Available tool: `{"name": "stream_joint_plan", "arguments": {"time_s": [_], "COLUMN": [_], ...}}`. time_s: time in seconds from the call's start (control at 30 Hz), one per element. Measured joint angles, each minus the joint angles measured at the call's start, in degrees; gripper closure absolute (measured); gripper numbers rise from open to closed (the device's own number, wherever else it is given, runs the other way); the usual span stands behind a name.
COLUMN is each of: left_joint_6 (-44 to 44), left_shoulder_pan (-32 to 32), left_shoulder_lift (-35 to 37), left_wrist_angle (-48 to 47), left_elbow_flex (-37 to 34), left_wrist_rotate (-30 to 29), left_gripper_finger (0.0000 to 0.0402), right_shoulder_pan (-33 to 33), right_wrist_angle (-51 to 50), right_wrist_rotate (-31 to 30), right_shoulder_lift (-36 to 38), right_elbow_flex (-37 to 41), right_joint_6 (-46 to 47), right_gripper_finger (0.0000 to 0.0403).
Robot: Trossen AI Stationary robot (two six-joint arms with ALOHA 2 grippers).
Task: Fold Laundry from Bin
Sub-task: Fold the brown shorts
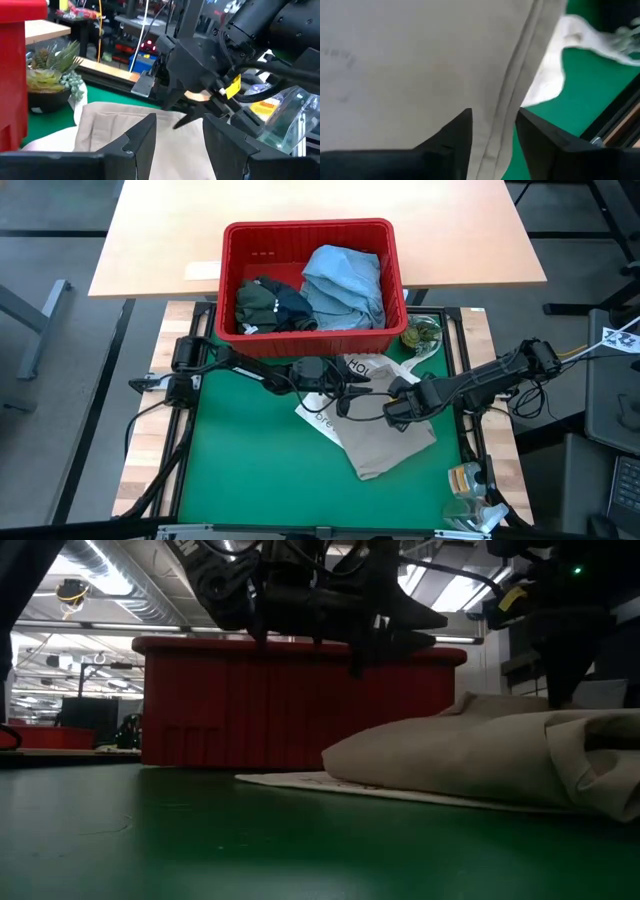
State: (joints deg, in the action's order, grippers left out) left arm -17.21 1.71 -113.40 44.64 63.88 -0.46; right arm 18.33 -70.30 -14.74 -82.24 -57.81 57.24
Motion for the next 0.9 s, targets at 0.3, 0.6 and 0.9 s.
{"name": "stream_joint_plan", "arguments": {"time_s": [0.3, 0.6, 0.9], "left_joint_6": [-0.07, 0.8, 4.48], "left_shoulder_pan": [-1.89, -5.27, -8.69], "left_shoulder_lift": [0.93, 0.93, 0.91], "left_wrist_angle": [-9.13, -20.28, -35.21], "left_elbow_flex": [0.04, 0.04, 0.0], "left_wrist_rotate": [5.53, 6.23, -2.96], "left_gripper_finger": [0.0246, 0.0246, 0.0246], "right_shoulder_pan": [0.02, 0.04, 0.02], "right_wrist_angle": [-10.35, -2.92, 16.35], "right_wrist_rotate": [-0.93, -9.09, -16.62], "right_shoulder_lift": [0.09, 0.09, 0.02], "right_elbow_flex": [-9.22, -11.46, -0.67], "right_joint_6": [-2.15, -7.77, -12.46], "right_gripper_finger": [0.0231, 0.0232, 0.0233]}}
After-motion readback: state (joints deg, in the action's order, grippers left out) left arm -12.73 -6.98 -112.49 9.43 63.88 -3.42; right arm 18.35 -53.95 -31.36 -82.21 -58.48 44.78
